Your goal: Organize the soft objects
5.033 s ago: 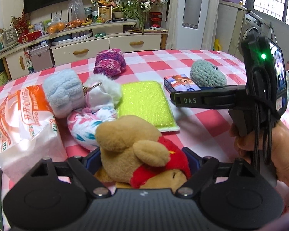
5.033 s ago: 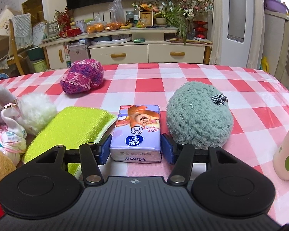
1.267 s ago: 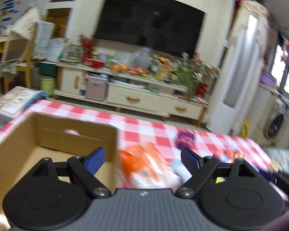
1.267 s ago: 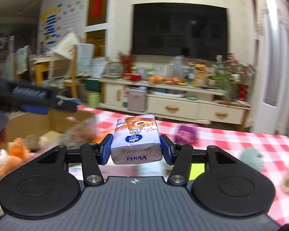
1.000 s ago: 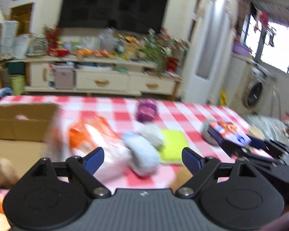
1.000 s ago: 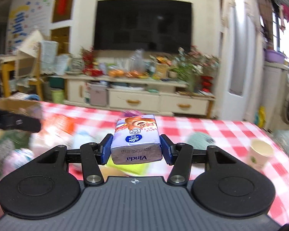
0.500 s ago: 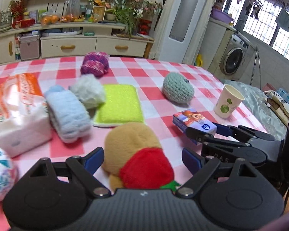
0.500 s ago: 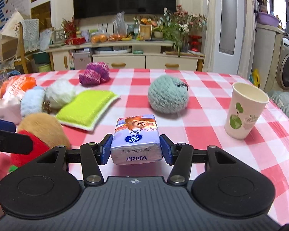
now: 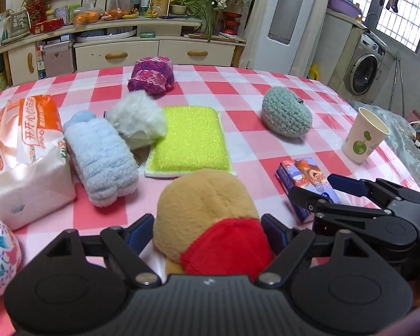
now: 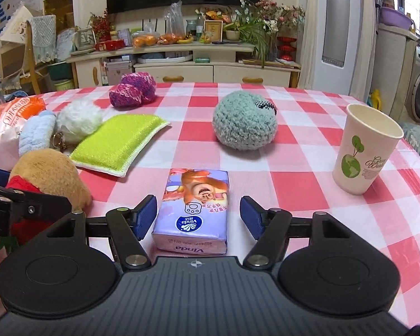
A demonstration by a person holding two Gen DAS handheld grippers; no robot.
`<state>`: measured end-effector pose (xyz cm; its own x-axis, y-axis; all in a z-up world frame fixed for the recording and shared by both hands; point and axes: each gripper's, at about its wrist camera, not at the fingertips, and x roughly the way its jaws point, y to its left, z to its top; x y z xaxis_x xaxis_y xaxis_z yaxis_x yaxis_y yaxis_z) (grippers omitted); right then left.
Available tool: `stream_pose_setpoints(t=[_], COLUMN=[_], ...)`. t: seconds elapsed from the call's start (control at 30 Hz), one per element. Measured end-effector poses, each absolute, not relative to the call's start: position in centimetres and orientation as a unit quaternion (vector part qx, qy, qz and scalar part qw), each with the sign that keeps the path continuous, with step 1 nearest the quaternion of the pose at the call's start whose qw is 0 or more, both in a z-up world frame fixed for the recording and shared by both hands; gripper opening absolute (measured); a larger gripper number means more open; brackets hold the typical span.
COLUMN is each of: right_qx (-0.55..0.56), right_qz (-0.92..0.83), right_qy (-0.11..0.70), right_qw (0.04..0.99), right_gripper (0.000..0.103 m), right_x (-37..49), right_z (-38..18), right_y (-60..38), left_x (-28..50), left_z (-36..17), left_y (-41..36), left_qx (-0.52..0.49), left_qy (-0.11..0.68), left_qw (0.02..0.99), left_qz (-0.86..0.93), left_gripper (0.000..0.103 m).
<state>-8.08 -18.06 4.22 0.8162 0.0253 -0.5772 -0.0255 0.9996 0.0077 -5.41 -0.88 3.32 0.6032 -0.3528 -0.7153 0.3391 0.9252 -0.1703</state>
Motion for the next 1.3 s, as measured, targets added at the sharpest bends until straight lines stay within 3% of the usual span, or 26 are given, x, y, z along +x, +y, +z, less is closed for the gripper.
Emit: stream_pose_setpoints(t=[0.1,0.13,1.3], right_qx=[-0.003,-0.004,-0.016], right_qz=[0.009,0.009,0.083], right_qy=[0.308,0.309,0.244], right_qw=[0.951,0.951,0.966], right_gripper=[0.073,0.065,0.063], right_x=[-7.9,-7.9,-8.4], right_z=[4.2,4.3,8.4], right_y=[-18.0,-17.9,-10.6], left_x=[-5.4,-5.5,-7.4], left_z=[3.4,3.5,9.4], left_y=[-0.9,-0.9,9.1], left_qx=[-0.006,-0.005,-0.097], left_qy=[0.400,0.399,0.306], left_qw=[0.896,0.896,0.932], left_qz=[-0.193,-0.194,-0.168], left_gripper=[0.078,0.078,0.078])
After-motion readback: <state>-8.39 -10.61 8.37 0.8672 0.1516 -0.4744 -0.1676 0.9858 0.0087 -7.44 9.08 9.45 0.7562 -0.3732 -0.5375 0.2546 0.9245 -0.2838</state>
